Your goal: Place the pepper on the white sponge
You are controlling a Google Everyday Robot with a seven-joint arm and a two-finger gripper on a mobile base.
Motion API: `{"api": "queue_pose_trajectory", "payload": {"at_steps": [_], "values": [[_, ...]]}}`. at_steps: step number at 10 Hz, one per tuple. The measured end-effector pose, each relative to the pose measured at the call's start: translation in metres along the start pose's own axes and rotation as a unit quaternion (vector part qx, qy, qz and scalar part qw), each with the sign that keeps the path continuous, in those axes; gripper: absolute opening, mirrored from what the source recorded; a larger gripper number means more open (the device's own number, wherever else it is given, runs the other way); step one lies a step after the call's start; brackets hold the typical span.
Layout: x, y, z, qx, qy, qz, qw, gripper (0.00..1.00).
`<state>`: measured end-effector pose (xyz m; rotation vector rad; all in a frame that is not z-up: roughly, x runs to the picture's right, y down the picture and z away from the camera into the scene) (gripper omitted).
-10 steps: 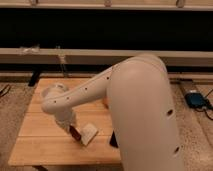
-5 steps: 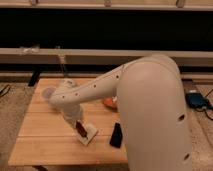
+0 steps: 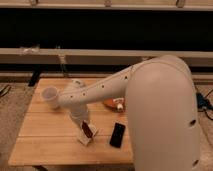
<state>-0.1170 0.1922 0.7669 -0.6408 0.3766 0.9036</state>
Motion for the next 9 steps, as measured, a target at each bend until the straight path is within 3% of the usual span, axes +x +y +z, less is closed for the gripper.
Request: {"api": "queue_pose_trajectory", "payload": {"at_steps": [3,4,9], "values": [[0.002,-0.003,0.005,0.000,0.009,0.006,0.9999,0.00],[0.003,-0.003,0.009,0.001,0.015,0.006,0.9999,0.05],[0.003,0.000,0.017,-0.001,0.031,0.001,0.9995,0.57]]}}
